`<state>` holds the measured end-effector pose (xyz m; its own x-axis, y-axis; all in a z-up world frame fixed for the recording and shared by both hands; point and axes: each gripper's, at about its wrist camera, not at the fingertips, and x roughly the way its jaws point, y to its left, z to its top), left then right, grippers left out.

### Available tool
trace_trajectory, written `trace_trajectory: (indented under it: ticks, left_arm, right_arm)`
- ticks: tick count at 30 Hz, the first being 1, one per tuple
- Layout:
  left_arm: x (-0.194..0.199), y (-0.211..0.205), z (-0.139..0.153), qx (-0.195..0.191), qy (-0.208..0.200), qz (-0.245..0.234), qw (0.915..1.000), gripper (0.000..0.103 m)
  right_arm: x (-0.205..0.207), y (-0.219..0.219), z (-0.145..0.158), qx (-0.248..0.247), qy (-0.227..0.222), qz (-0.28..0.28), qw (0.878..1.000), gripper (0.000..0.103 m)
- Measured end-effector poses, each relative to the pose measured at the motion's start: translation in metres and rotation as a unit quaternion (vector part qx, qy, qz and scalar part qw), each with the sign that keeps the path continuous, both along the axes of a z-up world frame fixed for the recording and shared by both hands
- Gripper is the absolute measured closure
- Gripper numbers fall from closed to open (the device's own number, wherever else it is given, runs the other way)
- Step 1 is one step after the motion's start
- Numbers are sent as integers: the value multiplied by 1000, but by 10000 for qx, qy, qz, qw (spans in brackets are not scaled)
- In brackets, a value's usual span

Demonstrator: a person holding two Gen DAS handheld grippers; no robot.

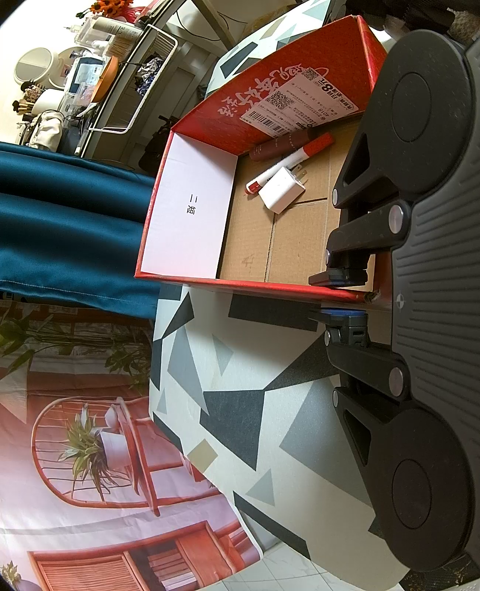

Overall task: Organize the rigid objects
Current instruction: 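Lower the right tool and close its fingers on the key ring, then carry the keys with the right tool into the red box and release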

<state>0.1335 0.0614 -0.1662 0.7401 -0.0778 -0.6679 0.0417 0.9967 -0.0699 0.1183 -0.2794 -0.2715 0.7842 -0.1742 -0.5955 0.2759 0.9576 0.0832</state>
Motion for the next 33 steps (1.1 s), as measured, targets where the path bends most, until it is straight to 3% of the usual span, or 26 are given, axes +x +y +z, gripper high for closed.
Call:
trace_trajectory:
  ticks: [18,22,26,28,30,33]
  left_arm:
    - [0,0,0,0,-2,0,10000,89]
    - [0,0,-1,-2,-2,0,10000,89]
    - [0,0,-1,-3,-2,3,10000,89]
    - [0,0,-1,-2,-2,0,10000,89]
    - [0,0,-1,-2,-2,0,10000,89]
    - [0,0,-1,-2,-1,-1,10000,89]
  right_arm:
    - [12,16,-2,-624,298,-53,9976,72]
    - [11,14,-2,-666,336,-234,9969,57]
    - [12,9,-3,-593,344,-264,9973,55]
    - [13,9,-3,-583,345,-262,9974,57]
    - [13,9,-3,-582,333,-216,9975,74]
    - [12,11,-2,-615,333,-164,9974,74]
